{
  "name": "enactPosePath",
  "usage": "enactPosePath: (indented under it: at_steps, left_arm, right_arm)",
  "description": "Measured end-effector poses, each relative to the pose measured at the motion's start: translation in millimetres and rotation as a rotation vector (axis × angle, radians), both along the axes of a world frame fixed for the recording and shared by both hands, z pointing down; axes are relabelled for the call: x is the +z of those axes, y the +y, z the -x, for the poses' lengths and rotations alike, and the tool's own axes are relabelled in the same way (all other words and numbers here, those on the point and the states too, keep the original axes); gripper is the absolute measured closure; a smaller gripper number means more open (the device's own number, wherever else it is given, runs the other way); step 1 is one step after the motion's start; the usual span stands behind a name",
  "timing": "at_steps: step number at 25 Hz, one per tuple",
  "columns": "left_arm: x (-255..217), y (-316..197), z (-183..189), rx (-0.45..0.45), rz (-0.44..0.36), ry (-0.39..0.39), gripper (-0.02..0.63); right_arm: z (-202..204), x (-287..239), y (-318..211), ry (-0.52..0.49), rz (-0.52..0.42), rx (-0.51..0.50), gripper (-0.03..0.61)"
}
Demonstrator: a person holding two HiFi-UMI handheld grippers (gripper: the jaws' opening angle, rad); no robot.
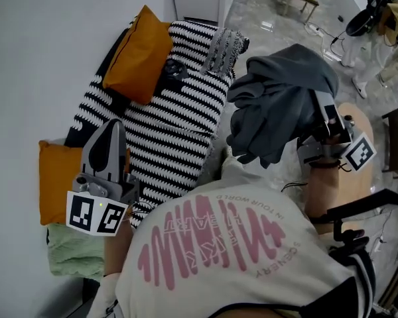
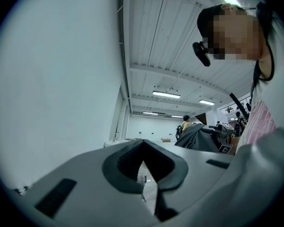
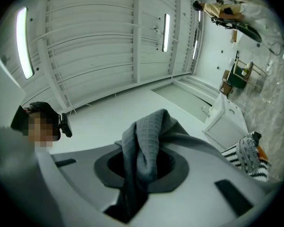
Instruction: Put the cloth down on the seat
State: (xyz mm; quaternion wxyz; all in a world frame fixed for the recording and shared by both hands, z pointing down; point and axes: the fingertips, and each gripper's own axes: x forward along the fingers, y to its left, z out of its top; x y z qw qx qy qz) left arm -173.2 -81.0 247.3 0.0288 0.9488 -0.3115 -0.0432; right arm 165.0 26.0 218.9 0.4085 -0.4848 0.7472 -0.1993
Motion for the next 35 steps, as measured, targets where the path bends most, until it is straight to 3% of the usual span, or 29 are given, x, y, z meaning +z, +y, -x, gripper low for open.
enactPosePath:
  at_steps: [12,20,35]
  left_arm:
    - [-11.7,41.6,24.6,-0.133,-0.058,-0.042,0.612]
    - [-11.1,-36.5,-1.4,-0.249,-0.022,-0.066,0.612]
    - [-14.4,-78.1,-27.4,-0.406,-0.001,-0.061,0.612]
  right_arm:
    - [7.2,-5.8,-7.5,-0.008,-0.056,-0.109,0.515]
    - [-30.3,1.3,-131.2,-0.017,-0.028,-0.207,0.515]
    - [-47.4,5.1,-237.9,-0.017,-0.036,-0.381,0.515]
